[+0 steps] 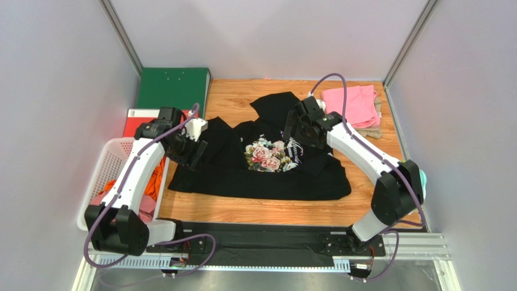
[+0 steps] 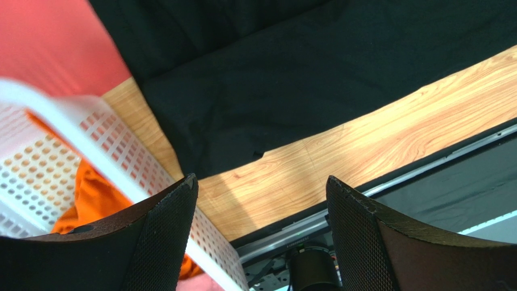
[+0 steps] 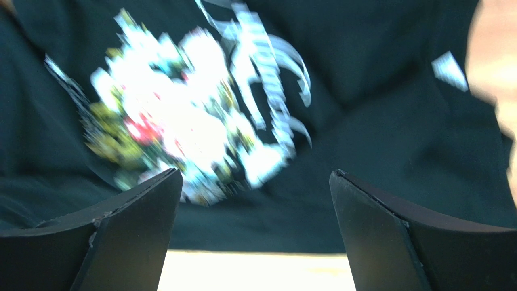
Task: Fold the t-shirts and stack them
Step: Fold the flattened tshirt in 1/3 of the way
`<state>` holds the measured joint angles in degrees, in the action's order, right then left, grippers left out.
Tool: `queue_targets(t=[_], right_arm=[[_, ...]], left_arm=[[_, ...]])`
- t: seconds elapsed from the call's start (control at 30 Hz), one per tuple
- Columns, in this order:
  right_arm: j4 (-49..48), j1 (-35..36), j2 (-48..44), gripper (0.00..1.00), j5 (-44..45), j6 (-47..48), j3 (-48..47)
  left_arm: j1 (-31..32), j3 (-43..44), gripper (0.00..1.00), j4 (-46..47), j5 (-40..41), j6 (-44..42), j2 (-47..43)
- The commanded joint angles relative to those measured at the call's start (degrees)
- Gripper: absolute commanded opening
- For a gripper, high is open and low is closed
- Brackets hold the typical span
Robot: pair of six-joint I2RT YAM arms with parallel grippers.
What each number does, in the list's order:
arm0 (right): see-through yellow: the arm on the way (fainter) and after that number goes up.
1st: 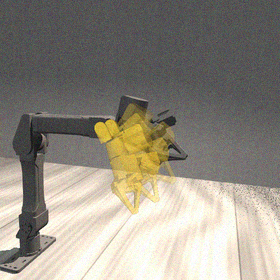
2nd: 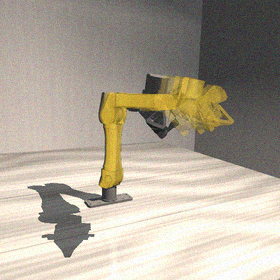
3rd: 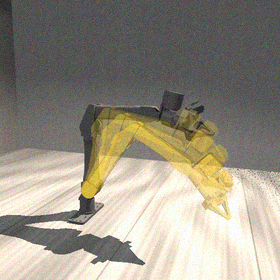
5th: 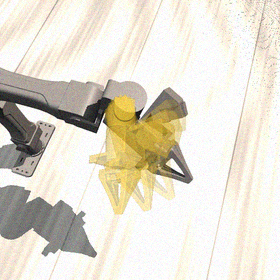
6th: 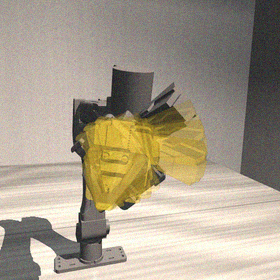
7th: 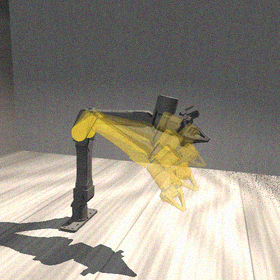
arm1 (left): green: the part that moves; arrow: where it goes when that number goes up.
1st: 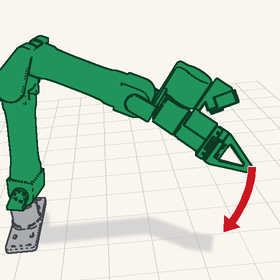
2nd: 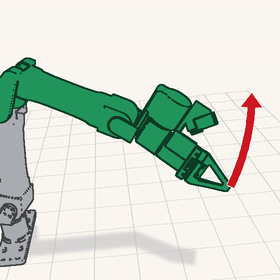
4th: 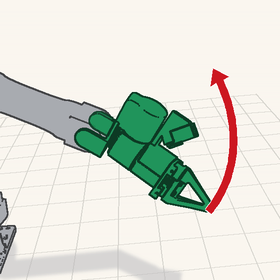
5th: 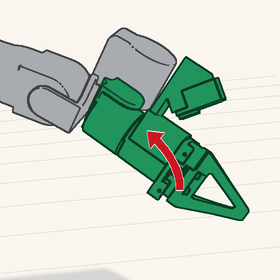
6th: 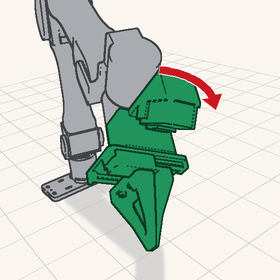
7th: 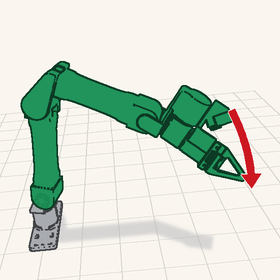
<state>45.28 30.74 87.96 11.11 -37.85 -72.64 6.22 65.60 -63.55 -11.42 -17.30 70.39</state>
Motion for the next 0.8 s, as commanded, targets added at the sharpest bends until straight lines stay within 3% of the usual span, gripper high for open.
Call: queue_targets(t=[0.0,0.17,0.4,0.77], right_arm=[[-3.35,-4.19,7.72,1.00,-2.85,3.04,-9.87],[-3.53,-7.71,18.28,1.00,-6.96,4.18,-17.78],[-2.22,-9.82,33.30,1.00,-10.24,5.94,-30.88],[-0.45,-15.17,41.49,1.00,-14.89,5.94,-39.68]], left_arm=[[2.83,-1.26,0.84,3.16,0.87,-0.54,4.05],[5.38,-4.34,0.84,7.47,1.93,-1.25,9.93],[5.38,-1.37,0.83,11.78,2.99,-0.72,16.18],[5.38,-5.48,0.83,14.60,2.46,0.69,17.50]])
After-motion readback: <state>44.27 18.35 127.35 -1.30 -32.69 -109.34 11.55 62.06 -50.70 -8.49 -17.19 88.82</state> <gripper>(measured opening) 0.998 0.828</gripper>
